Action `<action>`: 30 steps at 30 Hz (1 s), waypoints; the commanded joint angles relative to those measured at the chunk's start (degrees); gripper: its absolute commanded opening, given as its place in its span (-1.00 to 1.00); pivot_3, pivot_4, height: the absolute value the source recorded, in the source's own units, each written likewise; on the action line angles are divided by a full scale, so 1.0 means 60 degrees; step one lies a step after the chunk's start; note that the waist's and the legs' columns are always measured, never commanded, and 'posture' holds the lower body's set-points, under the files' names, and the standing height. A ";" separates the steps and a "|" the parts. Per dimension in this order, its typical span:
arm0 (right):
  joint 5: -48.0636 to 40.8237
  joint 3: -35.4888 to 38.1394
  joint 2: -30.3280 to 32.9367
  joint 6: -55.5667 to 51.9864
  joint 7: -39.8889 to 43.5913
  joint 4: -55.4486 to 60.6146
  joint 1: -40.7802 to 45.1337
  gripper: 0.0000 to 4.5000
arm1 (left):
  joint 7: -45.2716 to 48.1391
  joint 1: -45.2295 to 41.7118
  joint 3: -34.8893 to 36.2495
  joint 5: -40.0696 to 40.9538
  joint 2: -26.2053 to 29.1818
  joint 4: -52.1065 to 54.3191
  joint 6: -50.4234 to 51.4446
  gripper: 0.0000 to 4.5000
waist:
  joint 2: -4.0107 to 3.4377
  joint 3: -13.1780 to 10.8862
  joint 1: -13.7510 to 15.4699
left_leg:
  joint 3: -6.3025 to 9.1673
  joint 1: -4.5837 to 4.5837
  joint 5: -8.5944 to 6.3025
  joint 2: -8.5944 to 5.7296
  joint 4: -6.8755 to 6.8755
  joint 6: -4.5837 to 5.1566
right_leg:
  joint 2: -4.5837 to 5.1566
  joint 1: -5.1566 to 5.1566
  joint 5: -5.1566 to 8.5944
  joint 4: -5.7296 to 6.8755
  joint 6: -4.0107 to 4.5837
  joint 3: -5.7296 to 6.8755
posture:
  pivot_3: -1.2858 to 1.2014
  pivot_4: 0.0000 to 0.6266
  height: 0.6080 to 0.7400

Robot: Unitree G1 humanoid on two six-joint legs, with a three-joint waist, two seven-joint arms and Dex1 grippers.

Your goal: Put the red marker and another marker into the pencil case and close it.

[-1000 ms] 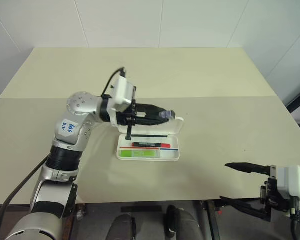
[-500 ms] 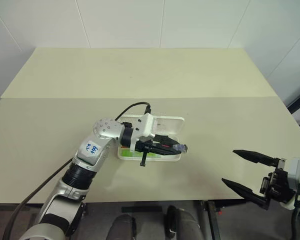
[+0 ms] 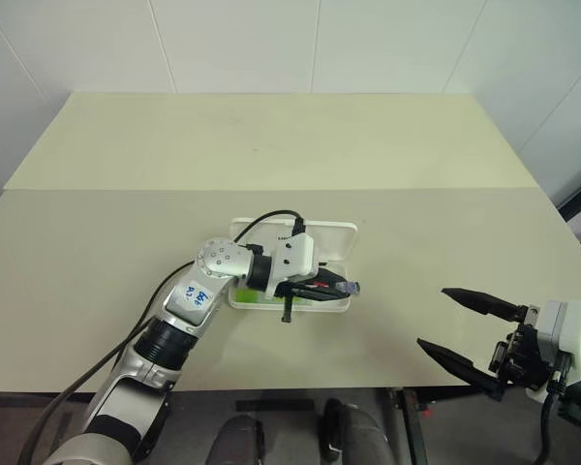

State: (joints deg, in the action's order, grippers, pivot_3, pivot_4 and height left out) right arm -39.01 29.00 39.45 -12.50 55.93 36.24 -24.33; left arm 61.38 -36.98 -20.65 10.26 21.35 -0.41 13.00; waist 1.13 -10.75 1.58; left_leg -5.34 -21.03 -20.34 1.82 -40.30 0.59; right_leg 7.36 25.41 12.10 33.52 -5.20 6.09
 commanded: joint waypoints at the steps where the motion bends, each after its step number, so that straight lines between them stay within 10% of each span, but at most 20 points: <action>1: -0.0052 0.0014 -0.0062 0.0098 -0.0118 0.0371 -0.0057 1.00 | -0.0261 0.0048 -0.0088 -0.0347 0.0082 0.0485 0.0097 -0.84 | 0.0000 0.0000 0.0000 | 0.0001 0.0001 -0.0003 0.0000 0.0000 0.0005 | 0.0000 0.0000 0.0000 0.0001 0.0000 0.0000 | 0.03 -0.52 1.00; 30: 0.0285 -0.0253 -0.0016 0.0076 -0.0325 0.0184 0.0073 1.00 | -0.1568 0.0560 -0.0597 -0.1958 0.0253 0.1395 0.0902 -0.84 | 0.0000 0.0000 0.0000 | 0.0004 0.0002 -0.0003 0.0000 0.0000 0.0010 | 0.0002 0.0000 0.0000 0.0003 0.0001 0.0000 | 0.03 -0.52 1.00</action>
State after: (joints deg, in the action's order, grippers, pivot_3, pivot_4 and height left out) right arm -37.02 27.34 39.46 -12.51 54.26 36.54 -23.93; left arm 52.56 -33.33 -23.88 -0.66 22.71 6.10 18.73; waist 1.13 -10.75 1.58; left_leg -5.31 -21.01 -20.35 1.82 -40.30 0.65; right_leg 7.38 25.41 12.10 33.54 -5.20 6.09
